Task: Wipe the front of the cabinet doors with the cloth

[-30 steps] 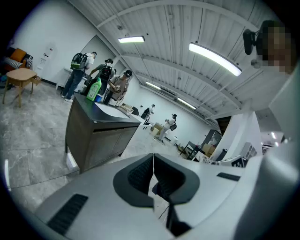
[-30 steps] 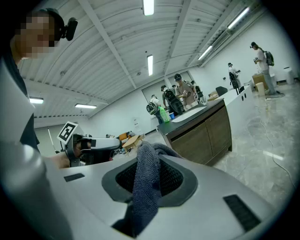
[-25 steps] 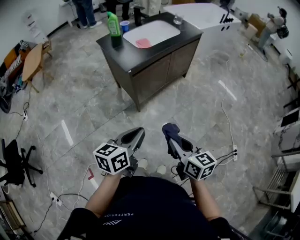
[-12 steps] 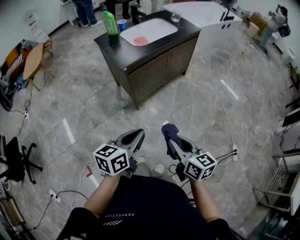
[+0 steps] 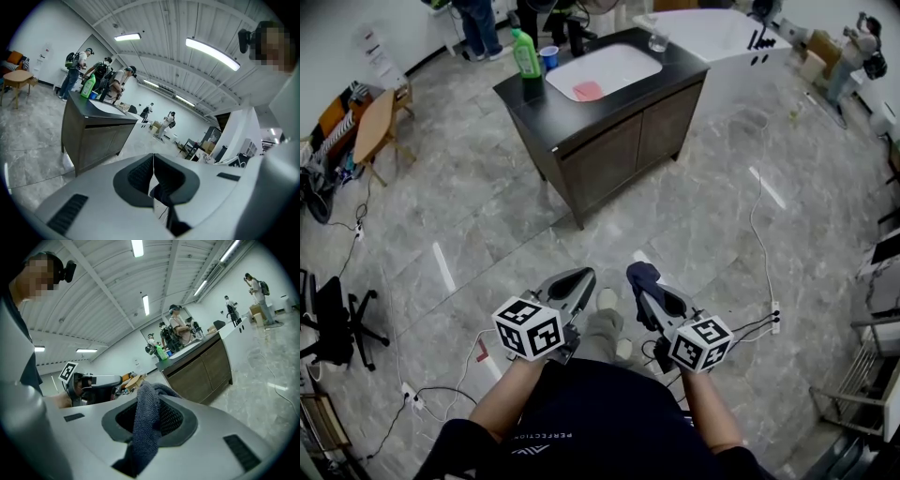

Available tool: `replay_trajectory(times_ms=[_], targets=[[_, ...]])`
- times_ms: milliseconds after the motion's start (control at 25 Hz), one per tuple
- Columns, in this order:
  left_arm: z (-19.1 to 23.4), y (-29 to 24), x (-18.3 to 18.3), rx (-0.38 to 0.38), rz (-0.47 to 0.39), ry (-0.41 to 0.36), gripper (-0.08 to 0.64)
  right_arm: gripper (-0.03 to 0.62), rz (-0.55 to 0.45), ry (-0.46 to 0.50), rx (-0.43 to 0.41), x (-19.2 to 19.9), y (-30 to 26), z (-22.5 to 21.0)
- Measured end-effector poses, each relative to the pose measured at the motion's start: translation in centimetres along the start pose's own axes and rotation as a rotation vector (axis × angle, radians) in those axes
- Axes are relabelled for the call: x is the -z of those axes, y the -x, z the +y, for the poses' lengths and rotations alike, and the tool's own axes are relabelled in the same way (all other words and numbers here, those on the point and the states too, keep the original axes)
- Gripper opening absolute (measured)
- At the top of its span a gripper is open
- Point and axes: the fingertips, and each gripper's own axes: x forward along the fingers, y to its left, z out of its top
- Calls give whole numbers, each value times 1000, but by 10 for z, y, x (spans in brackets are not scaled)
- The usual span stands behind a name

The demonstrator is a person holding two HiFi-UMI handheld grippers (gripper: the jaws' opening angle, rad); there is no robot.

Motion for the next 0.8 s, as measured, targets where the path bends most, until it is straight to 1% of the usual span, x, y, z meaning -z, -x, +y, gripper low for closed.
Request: replay_trajectory(times_ms=[160,280,440,600,800], targets=[[15,-16,-9,10,-19,27,9,83,27,12,-5,-4,-16,-5],[32,-28,-19,-8,-29,48,9,84,55,22,-13,-13,-32,-10],[55,-46,-30,-23,-40,97,9,84,85,31,-19,-25,-57,-25],[77,-62,-45,-44,-41,105,9,84,107,37,-41,-41,-87,-38],[109,-81,-75,-39,-86,127,9,83,134,86,-79,-68,-136,-51]])
